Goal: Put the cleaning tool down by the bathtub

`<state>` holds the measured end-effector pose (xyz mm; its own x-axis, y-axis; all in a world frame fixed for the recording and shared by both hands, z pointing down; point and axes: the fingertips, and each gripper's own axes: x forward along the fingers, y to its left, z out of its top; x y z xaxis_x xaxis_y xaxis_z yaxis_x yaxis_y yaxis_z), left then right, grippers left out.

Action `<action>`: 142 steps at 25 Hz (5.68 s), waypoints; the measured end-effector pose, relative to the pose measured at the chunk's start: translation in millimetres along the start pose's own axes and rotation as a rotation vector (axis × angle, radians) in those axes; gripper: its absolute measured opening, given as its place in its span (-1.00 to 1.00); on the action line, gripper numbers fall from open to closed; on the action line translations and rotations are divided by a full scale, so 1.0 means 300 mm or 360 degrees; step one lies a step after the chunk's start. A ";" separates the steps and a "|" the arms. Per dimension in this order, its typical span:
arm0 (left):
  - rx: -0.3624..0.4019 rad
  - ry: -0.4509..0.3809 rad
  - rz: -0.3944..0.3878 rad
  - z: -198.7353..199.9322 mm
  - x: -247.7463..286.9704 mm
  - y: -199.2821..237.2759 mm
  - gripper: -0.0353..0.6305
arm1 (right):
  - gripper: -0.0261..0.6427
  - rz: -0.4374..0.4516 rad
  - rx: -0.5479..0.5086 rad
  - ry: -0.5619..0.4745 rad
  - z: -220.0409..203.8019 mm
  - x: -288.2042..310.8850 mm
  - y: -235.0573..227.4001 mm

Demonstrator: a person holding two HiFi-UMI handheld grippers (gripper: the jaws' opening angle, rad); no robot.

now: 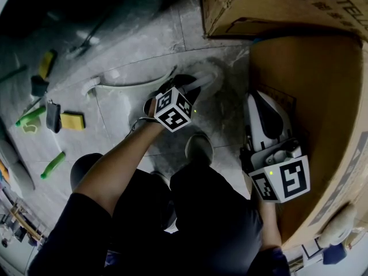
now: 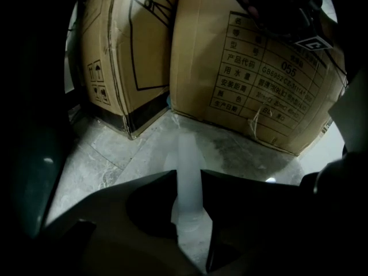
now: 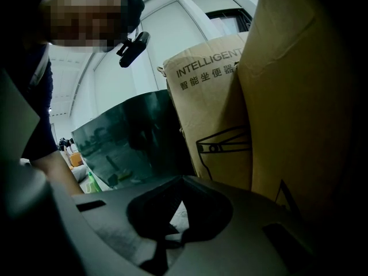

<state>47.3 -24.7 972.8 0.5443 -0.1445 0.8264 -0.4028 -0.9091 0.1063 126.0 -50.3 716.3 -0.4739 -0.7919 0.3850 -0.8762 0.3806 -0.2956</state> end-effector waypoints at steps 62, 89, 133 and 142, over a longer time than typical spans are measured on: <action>-0.0228 -0.0786 0.0543 1.033 -2.466 -0.037 -0.23 | -0.91 0.0159 -0.0351 -0.0154 1.690 -0.662 0.906; -0.0222 -0.1132 0.0806 1.203 -3.211 -0.404 -0.28 | -0.91 0.0324 -0.0466 -0.0297 1.992 -1.078 1.307; -0.0214 -0.1259 0.0844 1.193 -3.351 -0.448 -0.80 | -0.91 0.0476 -0.0515 -0.0315 2.024 -1.103 1.514; -0.0227 -0.1254 0.0844 1.163 -3.357 -0.433 -0.80 | -0.91 0.0488 -0.0532 -0.0304 2.020 -1.079 1.540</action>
<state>-191.6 102.5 -66.3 0.5829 -0.7918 0.1825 -0.7964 -0.6013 -0.0651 -72.2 92.7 -74.8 -0.7171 -0.6811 0.1476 -0.6940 0.7173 -0.0615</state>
